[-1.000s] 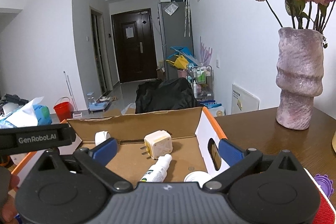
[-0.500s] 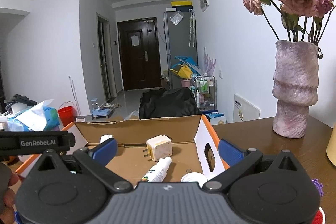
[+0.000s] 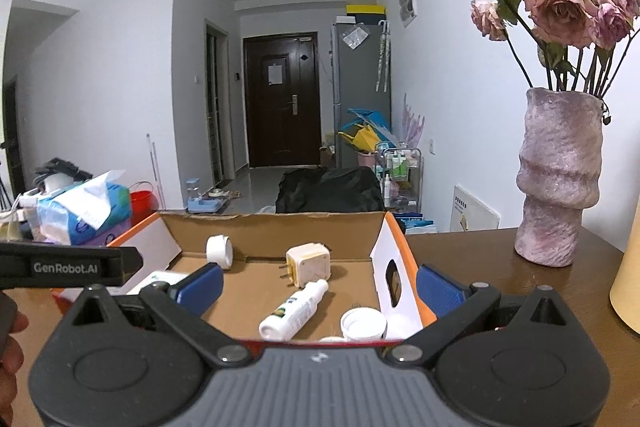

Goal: Organize rigid objects

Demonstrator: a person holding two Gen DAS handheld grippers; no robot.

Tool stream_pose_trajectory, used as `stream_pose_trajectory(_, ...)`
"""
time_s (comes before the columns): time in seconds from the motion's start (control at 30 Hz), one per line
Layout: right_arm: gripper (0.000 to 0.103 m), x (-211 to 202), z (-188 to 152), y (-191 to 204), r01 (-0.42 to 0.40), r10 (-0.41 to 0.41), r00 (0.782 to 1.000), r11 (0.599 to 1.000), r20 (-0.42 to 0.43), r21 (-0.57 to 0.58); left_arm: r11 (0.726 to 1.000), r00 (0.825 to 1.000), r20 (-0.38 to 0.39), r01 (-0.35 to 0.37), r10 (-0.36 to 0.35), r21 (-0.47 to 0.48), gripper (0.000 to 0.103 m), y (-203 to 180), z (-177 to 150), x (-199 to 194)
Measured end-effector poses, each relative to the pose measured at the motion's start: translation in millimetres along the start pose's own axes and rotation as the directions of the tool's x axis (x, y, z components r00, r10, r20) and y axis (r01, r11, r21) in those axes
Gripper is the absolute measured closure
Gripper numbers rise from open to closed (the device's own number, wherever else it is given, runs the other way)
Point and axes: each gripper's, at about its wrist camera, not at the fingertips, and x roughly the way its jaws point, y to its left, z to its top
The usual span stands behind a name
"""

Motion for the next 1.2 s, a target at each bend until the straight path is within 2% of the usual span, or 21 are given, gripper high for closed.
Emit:
stream_pose_trajectory(0.47,0.0,-37.5,-19.6,-2.0,-0.015,0.014,1.0,0.999,-0.023,-0.043,1.0,1.0,-0.027,-0.002,0.002,-0.003,0.0,15.0,-24.9,-26.4)
stream_pose_trajectory(1.2,0.0,-87.5,-47.3,-21.0,0.017,-0.021,0.998,0.998,-0.063,-0.056,1.0,0.995,-0.099,-0.009,0.007,-0.02,0.0,31.3,-61.3,-65.2)
